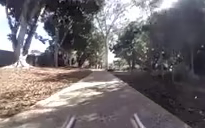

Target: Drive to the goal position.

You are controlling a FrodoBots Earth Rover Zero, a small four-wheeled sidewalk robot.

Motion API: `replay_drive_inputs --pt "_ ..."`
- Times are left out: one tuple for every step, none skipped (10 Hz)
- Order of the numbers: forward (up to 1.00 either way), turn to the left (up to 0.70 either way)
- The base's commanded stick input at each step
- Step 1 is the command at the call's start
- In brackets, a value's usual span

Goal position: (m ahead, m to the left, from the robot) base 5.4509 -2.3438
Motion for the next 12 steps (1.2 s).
replay_drive_inputs --pt "1.00 0.00" --pt "1.00 0.00" --pt "1.00 0.00" --pt "1.00 0.00" --pt "1.00 0.00" --pt "1.00 0.00" --pt "1.00 0.00" --pt "1.00 0.00" --pt "1.00 0.00" --pt "1.00 0.00" --pt "1.00 0.00" --pt "1.00 0.00"
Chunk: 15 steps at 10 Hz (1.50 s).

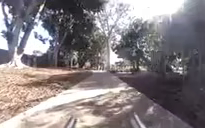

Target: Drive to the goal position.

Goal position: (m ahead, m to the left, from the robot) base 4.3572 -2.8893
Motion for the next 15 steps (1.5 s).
replay_drive_inputs --pt "1.00 0.00" --pt "1.00 0.00" --pt "1.00 0.00" --pt "1.00 0.00" --pt "1.00 0.00" --pt "1.00 0.00" --pt "1.00 0.00" --pt "1.00 0.00" --pt "1.00 0.00" --pt "1.00 0.00" --pt "1.00 0.00" --pt "1.00 0.00" --pt "1.00 0.00" --pt "1.00 0.00" --pt "1.00 0.00"
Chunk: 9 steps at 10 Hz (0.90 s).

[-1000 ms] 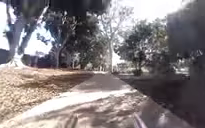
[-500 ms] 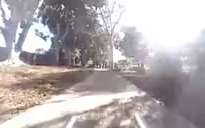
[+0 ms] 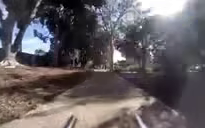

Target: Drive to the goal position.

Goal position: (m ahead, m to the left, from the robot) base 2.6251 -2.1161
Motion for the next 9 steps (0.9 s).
replay_drive_inputs --pt "1.00 0.00" --pt "1.00 0.00" --pt "1.00 0.00" --pt "1.00 0.00" --pt "1.00 0.00" --pt "1.00 0.00" --pt "1.00 0.00" --pt "1.00 0.00" --pt "1.00 0.00"
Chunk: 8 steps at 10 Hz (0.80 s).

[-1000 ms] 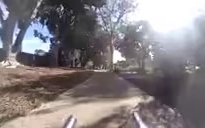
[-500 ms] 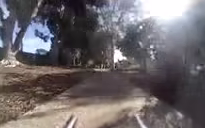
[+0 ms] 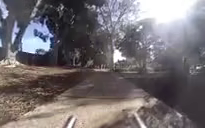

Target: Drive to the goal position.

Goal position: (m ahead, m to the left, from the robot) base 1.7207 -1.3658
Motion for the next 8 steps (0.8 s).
replay_drive_inputs --pt "1.00 0.00" --pt "1.00 0.00" --pt "1.00 0.00" --pt "1.00 0.00" --pt "1.00 0.00" --pt "1.00 0.00" --pt "1.00 0.00" --pt "1.00 0.00"
